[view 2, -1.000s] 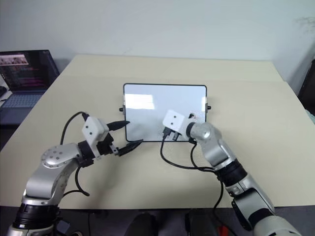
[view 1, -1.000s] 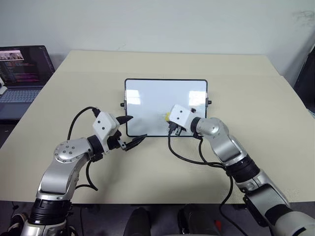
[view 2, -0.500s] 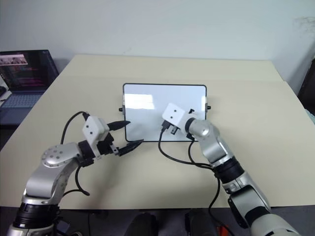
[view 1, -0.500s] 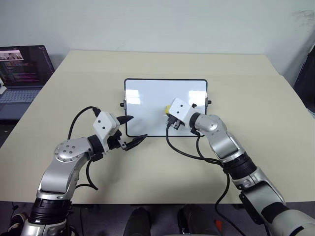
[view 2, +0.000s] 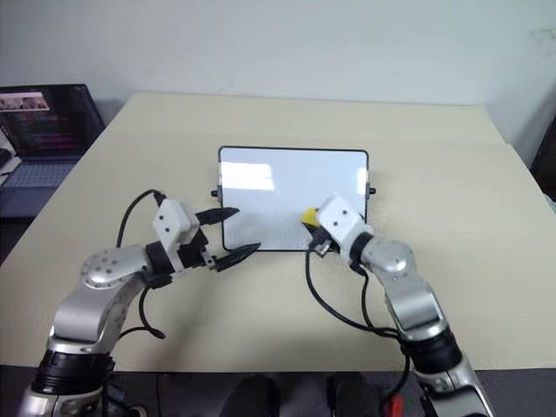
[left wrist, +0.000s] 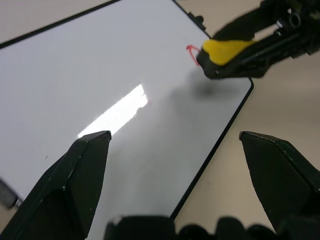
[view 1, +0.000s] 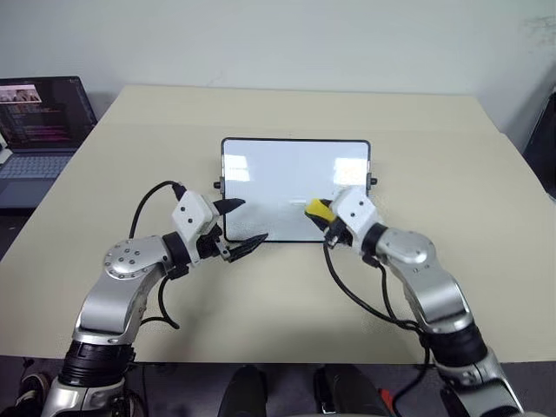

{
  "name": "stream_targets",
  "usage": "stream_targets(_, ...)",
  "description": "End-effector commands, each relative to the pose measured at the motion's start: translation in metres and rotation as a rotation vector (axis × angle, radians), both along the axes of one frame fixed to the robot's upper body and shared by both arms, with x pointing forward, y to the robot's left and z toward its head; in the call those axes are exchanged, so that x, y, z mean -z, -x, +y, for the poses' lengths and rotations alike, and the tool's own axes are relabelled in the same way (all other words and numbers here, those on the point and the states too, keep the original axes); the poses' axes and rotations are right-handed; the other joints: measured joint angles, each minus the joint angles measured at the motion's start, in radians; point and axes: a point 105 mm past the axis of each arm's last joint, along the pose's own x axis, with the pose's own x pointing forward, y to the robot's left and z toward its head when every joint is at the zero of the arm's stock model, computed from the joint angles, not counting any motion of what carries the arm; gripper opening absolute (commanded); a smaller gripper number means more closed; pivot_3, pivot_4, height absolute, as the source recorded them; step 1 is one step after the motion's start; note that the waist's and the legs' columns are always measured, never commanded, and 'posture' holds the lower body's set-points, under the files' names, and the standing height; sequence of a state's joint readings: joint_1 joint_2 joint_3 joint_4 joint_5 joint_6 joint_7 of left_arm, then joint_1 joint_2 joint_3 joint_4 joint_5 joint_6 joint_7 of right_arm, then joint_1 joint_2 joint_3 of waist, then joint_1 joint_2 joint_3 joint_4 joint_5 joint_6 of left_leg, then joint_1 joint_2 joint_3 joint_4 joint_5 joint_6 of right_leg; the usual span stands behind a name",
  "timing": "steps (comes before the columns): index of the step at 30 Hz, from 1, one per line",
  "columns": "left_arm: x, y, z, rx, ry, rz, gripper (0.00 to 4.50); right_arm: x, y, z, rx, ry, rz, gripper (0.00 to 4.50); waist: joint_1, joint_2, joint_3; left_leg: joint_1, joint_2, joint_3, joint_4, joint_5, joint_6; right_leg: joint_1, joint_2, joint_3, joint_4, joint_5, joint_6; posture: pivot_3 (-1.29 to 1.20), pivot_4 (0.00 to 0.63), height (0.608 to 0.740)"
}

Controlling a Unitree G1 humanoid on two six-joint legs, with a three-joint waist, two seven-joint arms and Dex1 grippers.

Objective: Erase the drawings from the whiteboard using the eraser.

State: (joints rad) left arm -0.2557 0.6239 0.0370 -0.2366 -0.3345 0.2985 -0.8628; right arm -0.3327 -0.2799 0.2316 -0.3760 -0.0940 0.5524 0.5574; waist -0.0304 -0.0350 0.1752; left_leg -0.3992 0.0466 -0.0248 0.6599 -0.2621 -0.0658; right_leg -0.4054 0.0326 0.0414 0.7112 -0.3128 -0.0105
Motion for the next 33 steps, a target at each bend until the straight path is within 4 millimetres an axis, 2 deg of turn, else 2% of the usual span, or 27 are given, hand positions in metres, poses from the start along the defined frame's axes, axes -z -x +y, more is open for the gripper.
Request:
stream_targets(1, -0.011, 0.004, -0.012, 0.08, -0.012, -0.044, 4.5, 0.0, 0.008, -0.012, 0.031, 0.013, -0.032, 1.1, -0.002, 0.0, 0.0, 0.0, 0.0, 0.0, 0.0, 0.0, 0.0, 0.0, 0.0, 0.0, 0.0, 0.0, 0.0, 0.0, 0.15, 0.74)
stream_targets(6, -0.008, 0.003, -0.017, 0.134, -0.041, -0.037, 4.5, 0.015, 0.013, -0.025, 0.042, 0.086, -0.003, 1.1, -0.004, 0.0, 0.0, 0.001, -0.001, 0.001, 0.0, 0.0, 0.0, 0.0, 0.001, 0.001, 0.001, -0.001, 0.001, 0.0, 0.15, 0.74)
stream_targets(11, -0.003, 0.007, -0.019, 0.18, -0.062, -0.004, 4.5, -0.001, 0.004, -0.024, 0.077, 0.056, -0.065, 1.1, -0.005, 0.0, 0.0, 0.001, -0.001, 0.001, 0.0, 0.0, 0.0, 0.0, 0.002, 0.001, 0.001, -0.002, 0.004, 0.0, 0.15, 0.74)
stream_targets(13, 0.003, 0.011, -0.016, 0.173, -0.069, 0.02, 4.5, -0.006, 0.003, -0.019, 0.06, 0.041, -0.072, 1.1, -0.006, 0.0, 0.0, 0.001, -0.001, 0.001, 0.0, 0.0, 0.0, 0.0, 0.002, 0.001, 0.001, -0.002, 0.004, 0.0, 0.15, 0.74)
stream_targets(18, 0.016, 0.005, 0.005, 0.042, -0.117, 0.039, 4.5, -0.016, 0.003, 0.0, 0.003, 0.007, -0.095, 1.1, -0.004, 0.0, 0.0, 0.001, 0.0, 0.0, 0.0, 0.0, 0.0, 0.0, 0.002, 0.0, 0.001, -0.002, 0.004, 0.0, 0.15, 0.74)
stream_targets(22, 0.014, 0.004, 0.008, 0.008, -0.098, 0.033, 4.5, -0.028, -0.016, 0.009, 0.047, 0.005, -0.154, 1.1, -0.004, 0.0, 0.001, 0.001, 0.0, 0.001, 0.001, 0.0, 0.0, 0.0, 0.001, 0.001, 0.002, -0.002, 0.004, 0.0, 0.15, 0.74)
stream_targets(27, 0.002, 0.004, -0.004, 0.031, -0.06, 0.003, 4.5, -0.033, -0.043, -0.012, 0.192, 0.019, -0.187, 1.1, 0.002, 0.0, 0.0, 0.001, 0.0, 0.001, 0.001, 0.0, 0.0, 0.0, 0.001, 0.0, 0.001, 0.0, 0.0, 0.0, 0.15, 0.74)
stream_targets(33, -0.004, 0.004, -0.017, 0.079, -0.055, -0.002, 4.5, -0.034, -0.058, -0.041, 0.327, 0.017, -0.206, 1.1, 0.001, 0.0, 0.0, 0.0, -0.001, 0.001, 0.001, 0.0, 0.0, 0.0, 0.0, 0.001, 0.0, 0.0, 0.0, 0.0, 0.15, 0.74)
